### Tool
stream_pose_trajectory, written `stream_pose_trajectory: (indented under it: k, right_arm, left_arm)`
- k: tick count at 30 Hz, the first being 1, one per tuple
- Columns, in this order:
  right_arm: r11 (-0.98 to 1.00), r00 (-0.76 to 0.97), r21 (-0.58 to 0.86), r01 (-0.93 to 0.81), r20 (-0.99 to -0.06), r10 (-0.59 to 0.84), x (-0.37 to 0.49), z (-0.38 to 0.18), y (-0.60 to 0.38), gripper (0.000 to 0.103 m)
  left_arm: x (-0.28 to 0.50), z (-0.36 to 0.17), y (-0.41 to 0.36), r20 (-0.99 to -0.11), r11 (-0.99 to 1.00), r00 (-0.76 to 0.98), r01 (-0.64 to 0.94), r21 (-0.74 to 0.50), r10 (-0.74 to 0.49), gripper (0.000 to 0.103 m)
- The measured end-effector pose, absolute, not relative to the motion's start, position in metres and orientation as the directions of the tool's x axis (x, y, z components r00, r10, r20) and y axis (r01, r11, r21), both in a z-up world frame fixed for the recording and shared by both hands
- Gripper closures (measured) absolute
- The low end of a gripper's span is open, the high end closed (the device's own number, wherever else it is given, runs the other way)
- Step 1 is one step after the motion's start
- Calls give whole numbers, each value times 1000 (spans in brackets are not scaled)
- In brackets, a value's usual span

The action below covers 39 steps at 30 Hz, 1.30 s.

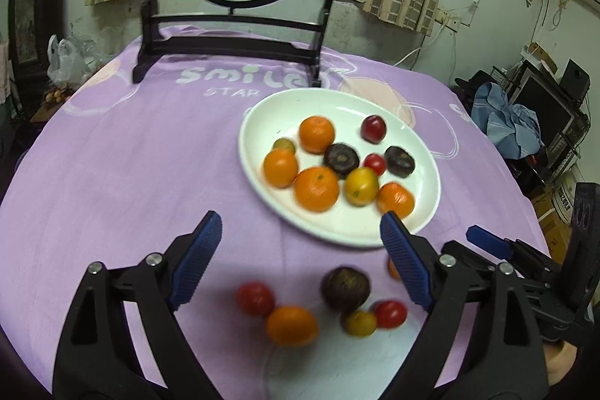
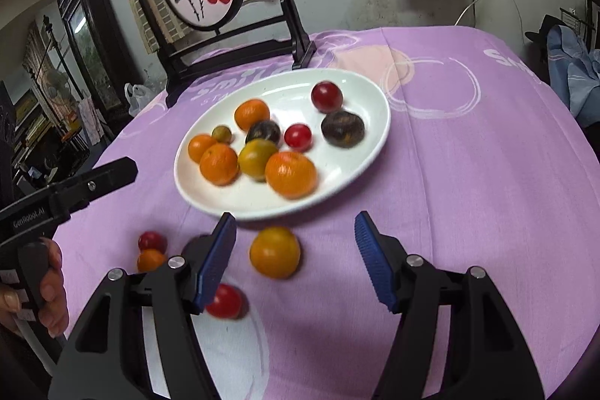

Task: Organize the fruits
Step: 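Grasp a red cherry tomato with the right gripper while the left gripper grasps an orange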

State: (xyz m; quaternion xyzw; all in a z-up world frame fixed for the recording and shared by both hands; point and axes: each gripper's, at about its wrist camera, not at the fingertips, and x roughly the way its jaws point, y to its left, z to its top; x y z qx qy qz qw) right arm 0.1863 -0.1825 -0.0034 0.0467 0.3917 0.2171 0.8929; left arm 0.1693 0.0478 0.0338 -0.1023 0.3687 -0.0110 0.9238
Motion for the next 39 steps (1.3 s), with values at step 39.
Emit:
stream_pose_trajectory:
  k: [39]
  right_arm:
    - [824, 484, 96, -558, -770, 417, 146, -33, -123, 72]
  left_arm:
    - [139, -14, 64, -754, 975, 638, -21, -220, -157, 12]
